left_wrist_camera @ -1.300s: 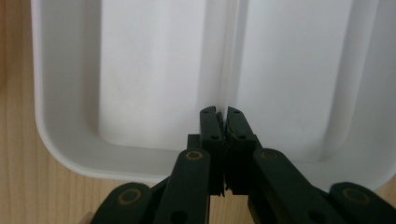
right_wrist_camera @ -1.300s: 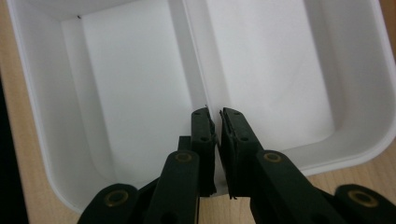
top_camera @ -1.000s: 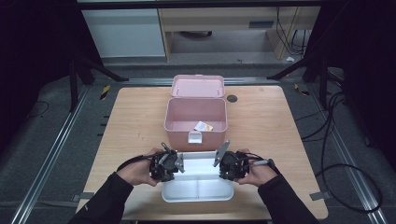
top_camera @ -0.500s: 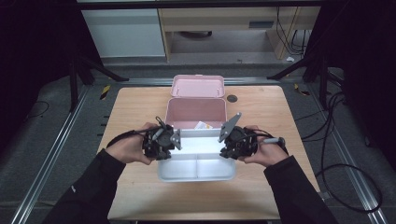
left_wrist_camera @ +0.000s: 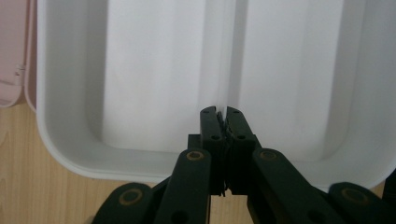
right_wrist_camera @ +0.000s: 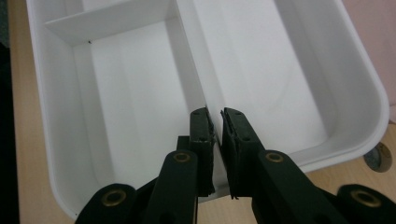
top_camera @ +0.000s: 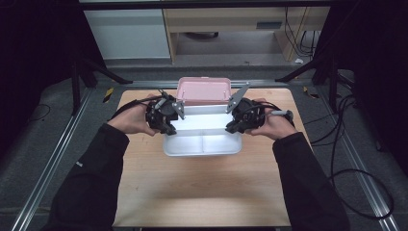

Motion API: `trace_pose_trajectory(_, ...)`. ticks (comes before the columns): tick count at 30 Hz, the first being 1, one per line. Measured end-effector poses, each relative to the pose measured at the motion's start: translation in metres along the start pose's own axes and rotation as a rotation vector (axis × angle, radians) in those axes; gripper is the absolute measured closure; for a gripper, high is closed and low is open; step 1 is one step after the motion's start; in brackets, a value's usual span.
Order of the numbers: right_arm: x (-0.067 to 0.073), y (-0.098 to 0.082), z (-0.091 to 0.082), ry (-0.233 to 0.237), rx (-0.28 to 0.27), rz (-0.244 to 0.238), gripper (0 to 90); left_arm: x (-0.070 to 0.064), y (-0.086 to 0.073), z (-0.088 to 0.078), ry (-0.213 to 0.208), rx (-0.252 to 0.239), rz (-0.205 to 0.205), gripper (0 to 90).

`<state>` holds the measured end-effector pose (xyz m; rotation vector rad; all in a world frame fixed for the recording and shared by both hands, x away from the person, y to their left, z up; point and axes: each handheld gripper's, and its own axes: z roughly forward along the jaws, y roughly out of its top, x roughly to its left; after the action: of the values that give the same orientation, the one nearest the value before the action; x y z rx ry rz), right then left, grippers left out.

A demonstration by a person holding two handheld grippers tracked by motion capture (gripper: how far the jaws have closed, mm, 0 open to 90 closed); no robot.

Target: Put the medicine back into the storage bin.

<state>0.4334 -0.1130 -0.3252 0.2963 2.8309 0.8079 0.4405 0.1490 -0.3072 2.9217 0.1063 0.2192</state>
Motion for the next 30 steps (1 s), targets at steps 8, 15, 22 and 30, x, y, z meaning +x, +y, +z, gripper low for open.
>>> trace_pose_trajectory(8, -0.03, 0.005, 0.004, -0.021, -0.017, -0.018, 82.7, 0.033, 0.003, 0.001, 0.002, 0.007, -0.01, 87.5)
trace_pose_trajectory(15, -0.051, 0.0, 0.018, -0.043, -0.037, 0.013, 82.3, 0.059, 0.006, 0.014, 0.009, 0.024, -0.029, 86.7)
trace_pose_trajectory(22, -0.064, -0.002, 0.036, -0.057, -0.048, 0.037, 82.4, 0.077, 0.002, 0.028, 0.026, 0.043, -0.052, 85.4)
trace_pose_trajectory(30, -0.075, -0.008, 0.053, -0.057, -0.026, 0.071, 81.6, 0.089, 0.001, 0.051, 0.003, 0.035, -0.075, 84.8)
